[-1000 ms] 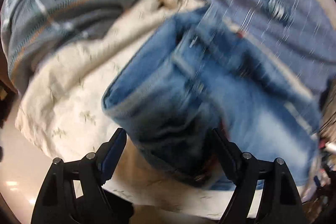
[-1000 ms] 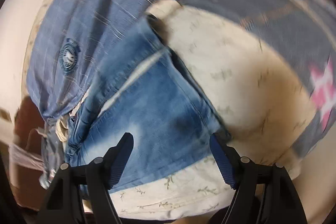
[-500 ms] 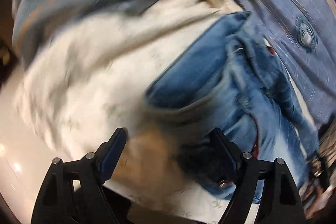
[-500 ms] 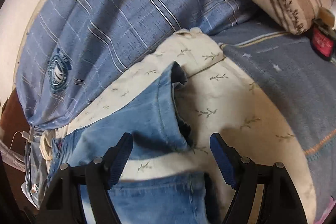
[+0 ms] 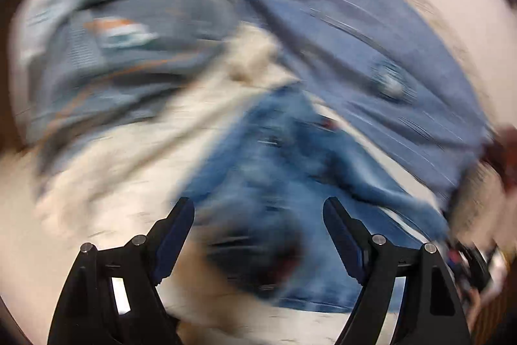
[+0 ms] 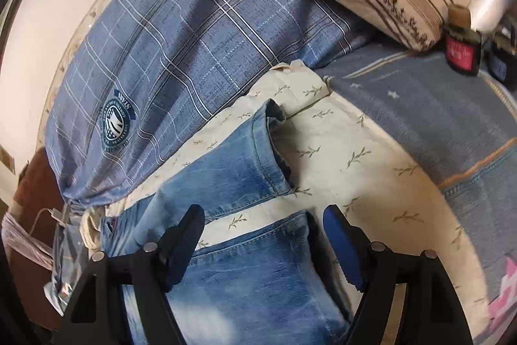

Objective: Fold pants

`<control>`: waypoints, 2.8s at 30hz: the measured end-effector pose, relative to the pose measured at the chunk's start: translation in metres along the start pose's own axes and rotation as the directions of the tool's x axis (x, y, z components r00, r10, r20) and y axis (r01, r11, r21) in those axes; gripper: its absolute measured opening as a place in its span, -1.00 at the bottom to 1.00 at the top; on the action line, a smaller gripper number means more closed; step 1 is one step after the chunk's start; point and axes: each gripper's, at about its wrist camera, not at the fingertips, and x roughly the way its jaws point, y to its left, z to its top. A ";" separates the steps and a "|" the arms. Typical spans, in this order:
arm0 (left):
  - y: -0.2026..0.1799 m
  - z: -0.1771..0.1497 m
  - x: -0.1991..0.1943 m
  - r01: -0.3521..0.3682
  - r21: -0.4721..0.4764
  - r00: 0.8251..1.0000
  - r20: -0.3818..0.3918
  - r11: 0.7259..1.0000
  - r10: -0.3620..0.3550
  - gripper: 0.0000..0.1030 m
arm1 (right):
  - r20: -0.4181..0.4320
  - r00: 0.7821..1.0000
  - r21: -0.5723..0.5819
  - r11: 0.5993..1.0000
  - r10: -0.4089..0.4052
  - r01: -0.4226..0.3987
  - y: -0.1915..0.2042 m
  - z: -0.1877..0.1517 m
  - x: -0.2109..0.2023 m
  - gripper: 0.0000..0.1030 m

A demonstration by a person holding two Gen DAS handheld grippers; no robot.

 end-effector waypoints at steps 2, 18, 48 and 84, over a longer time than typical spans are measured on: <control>-0.006 -0.002 0.019 -0.003 0.038 1.000 -0.030 0.999 0.004 0.59 | -0.001 1.000 0.027 1.000 0.011 -0.011 -0.003 0.000 0.000 0.53; -0.019 0.022 0.019 -0.240 0.074 0.964 0.134 0.968 0.229 0.79 | -0.097 0.995 -0.119 0.993 -0.020 0.009 0.007 0.028 0.079 0.53; -0.027 0.114 0.159 -0.184 0.047 0.980 -0.062 0.982 0.187 0.84 | -0.235 0.971 -0.258 0.966 -0.049 -0.014 0.017 0.040 0.094 -0.59; -0.060 0.137 0.227 -0.230 0.143 0.970 -0.046 0.963 0.238 0.53 | -0.065 0.995 -0.121 0.990 -0.077 0.069 0.010 0.110 0.108 0.61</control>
